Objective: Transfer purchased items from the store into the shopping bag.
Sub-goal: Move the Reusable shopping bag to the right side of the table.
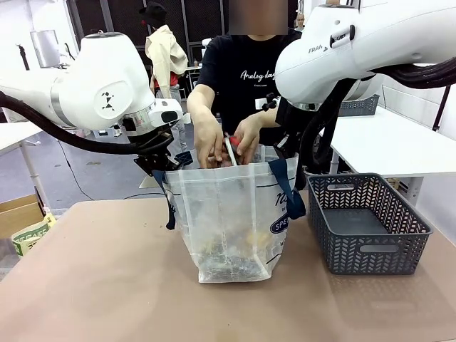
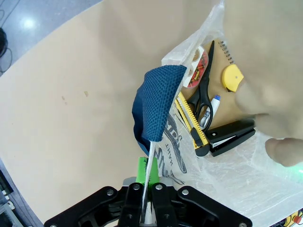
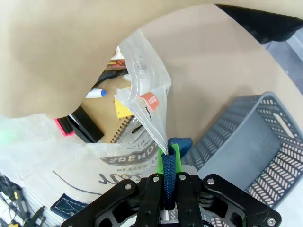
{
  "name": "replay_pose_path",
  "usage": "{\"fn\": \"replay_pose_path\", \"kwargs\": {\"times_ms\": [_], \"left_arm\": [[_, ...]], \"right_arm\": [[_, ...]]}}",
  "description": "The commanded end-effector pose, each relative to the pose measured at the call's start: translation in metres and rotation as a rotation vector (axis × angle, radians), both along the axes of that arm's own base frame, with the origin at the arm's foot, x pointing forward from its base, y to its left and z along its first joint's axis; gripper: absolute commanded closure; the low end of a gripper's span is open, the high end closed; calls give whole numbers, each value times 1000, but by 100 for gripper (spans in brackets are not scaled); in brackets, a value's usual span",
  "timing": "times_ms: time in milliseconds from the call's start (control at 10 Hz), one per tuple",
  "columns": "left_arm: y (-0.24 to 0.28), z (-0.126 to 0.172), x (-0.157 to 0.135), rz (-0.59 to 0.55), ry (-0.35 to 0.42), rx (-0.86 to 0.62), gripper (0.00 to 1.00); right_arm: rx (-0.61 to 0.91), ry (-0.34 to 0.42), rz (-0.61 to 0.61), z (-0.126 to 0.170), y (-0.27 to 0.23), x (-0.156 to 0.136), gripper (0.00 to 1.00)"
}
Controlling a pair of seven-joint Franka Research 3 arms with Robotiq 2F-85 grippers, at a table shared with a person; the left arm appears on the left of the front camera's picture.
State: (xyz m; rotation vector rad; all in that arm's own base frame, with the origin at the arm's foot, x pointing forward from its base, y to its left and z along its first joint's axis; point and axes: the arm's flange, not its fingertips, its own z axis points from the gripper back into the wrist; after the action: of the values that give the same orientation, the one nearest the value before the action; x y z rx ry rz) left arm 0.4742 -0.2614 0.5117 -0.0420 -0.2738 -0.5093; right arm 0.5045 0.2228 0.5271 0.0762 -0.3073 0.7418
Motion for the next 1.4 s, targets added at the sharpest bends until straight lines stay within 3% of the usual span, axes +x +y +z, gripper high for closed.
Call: {"fn": "replay_pose_path", "kwargs": {"times_ms": [0, 1300], "left_arm": [[1, -1, 0, 3, 1, 1, 100], [1, -1, 0, 3, 1, 1, 100]], "right_arm": [[-1, 2, -1, -2, -1, 0, 100], [-1, 2, -1, -2, -1, 0, 100]]}}
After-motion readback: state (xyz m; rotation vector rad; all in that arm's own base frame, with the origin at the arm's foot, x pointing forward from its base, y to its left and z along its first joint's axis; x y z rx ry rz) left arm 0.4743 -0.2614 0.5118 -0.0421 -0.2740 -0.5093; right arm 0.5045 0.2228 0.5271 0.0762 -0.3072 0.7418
